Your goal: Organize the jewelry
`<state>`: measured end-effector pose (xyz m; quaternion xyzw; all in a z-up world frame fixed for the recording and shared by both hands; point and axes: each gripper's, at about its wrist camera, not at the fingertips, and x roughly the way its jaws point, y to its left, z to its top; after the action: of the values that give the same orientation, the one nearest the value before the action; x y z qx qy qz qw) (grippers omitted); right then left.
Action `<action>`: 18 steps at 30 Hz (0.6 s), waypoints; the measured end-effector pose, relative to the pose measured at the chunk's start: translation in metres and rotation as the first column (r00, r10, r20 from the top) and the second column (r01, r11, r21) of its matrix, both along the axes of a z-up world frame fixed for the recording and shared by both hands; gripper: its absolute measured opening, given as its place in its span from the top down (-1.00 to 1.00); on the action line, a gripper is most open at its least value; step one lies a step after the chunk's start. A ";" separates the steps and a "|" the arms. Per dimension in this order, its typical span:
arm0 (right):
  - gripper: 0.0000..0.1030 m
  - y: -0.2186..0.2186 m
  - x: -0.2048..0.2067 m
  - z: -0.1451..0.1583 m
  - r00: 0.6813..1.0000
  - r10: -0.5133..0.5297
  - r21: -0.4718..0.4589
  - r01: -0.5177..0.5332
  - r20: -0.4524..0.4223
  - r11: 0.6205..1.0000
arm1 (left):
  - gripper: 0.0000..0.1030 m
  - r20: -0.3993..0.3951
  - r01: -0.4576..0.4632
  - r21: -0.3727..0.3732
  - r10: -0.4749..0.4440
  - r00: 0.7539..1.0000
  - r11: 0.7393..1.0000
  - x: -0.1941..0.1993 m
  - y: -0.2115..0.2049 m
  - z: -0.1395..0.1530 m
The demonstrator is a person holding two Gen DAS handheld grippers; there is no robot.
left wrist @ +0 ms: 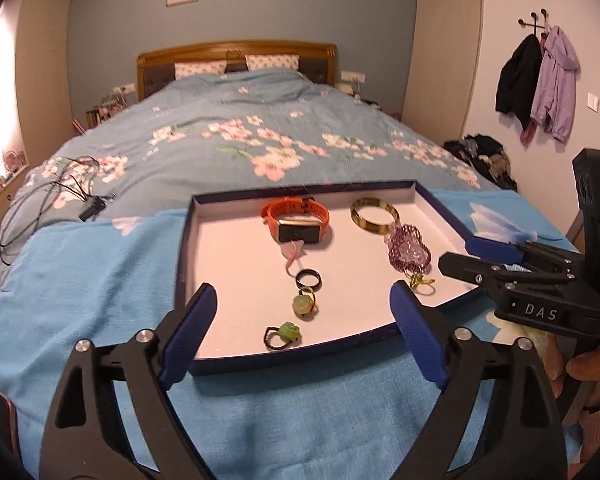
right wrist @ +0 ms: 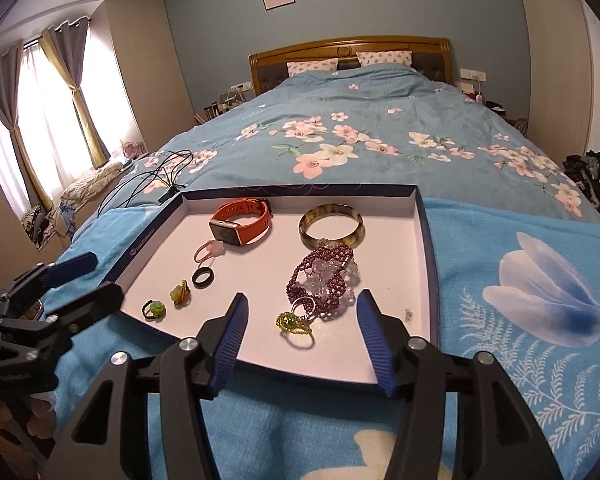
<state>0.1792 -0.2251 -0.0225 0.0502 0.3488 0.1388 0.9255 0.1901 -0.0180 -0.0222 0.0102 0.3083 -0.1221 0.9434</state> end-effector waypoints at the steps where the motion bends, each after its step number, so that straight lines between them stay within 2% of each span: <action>1: -0.23 -0.001 -0.002 0.001 1.000 -0.004 0.000 0.004 0.007 1.000 | -0.86 0.013 -0.008 0.005 0.008 1.000 1.000 -0.004 0.001 0.002; 3: -0.35 -0.001 -0.007 0.003 1.000 -0.015 -0.012 0.015 0.027 1.000 | -0.89 0.050 -0.028 0.008 0.028 0.998 1.000 -0.014 0.003 0.006; 5: -0.72 0.000 -0.016 0.008 0.997 -0.023 -0.035 0.026 0.070 0.999 | -0.89 0.069 -0.036 0.014 0.035 0.997 0.999 -0.023 0.002 0.010; 7: -0.86 0.000 -0.027 0.014 0.992 -0.034 -0.047 0.040 0.121 0.998 | -0.89 0.094 -0.051 0.021 0.049 0.994 0.998 -0.032 0.003 0.014; 11: -0.86 0.003 -0.055 0.027 0.971 -0.038 -0.080 0.059 0.235 0.995 | -0.89 0.171 -0.095 0.034 0.088 0.981 0.995 -0.055 0.005 0.022; 18: -0.86 0.006 -0.087 0.037 0.942 -0.073 -0.124 0.120 0.329 0.985 | -0.89 0.261 -0.161 0.009 0.153 0.953 0.987 -0.092 0.014 0.036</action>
<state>0.0921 -0.2187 0.0140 -0.0221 0.1985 0.0744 0.9770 0.0982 -0.0043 0.0138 0.0156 0.1839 -0.0396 0.9820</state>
